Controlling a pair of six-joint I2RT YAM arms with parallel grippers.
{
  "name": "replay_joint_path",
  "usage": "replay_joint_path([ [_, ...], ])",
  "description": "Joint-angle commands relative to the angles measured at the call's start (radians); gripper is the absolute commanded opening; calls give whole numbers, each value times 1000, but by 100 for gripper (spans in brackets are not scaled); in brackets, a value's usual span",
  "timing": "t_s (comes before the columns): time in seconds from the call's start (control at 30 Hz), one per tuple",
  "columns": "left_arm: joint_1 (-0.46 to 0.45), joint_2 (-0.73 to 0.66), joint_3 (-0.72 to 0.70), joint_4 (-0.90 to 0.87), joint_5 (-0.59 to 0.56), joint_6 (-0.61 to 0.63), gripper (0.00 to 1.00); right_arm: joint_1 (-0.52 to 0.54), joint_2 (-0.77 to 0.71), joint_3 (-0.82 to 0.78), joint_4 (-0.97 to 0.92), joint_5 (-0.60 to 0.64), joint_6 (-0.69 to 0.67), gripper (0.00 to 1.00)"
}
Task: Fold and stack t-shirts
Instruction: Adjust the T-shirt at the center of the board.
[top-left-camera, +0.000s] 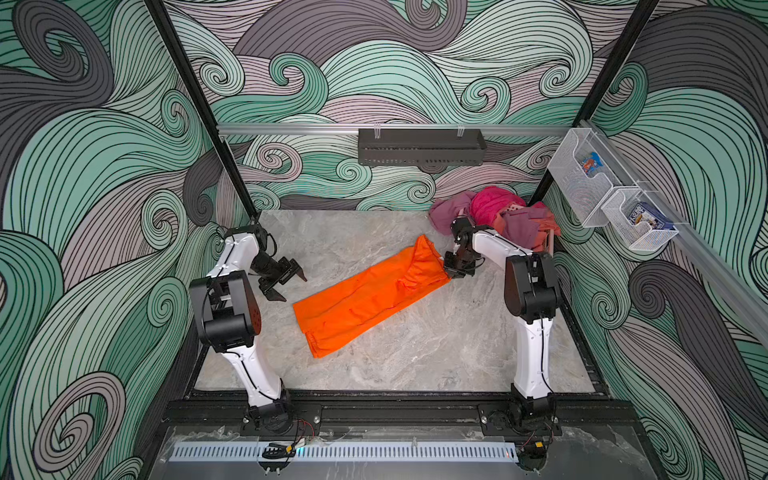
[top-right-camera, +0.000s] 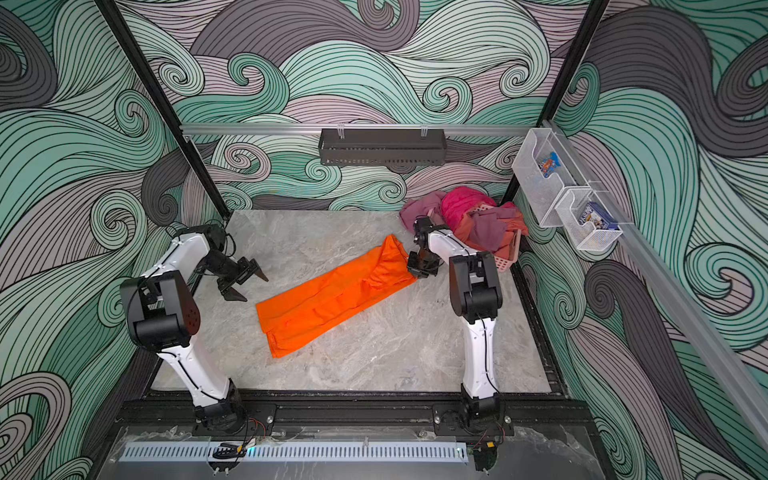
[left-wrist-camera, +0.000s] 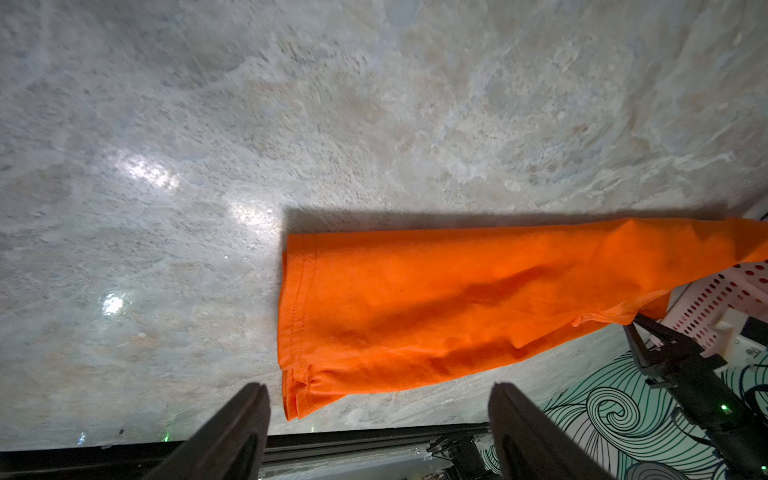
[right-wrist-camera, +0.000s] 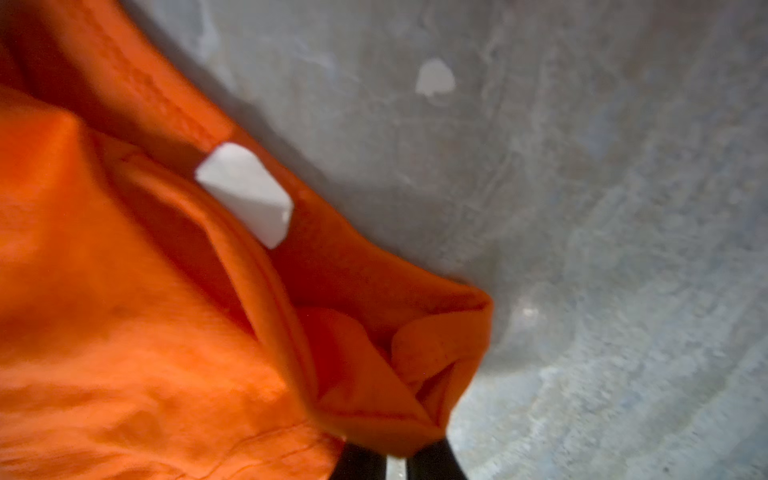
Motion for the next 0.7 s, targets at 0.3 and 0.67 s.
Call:
replay_joint_path([
  [0.3,-6,6,13,-50,-17,-9,86,40,179,404,-35,22,-169,0],
  [0.67,-32,16,3,-60,-13,-10,86,84,439,870,-132,7,-225,20],
])
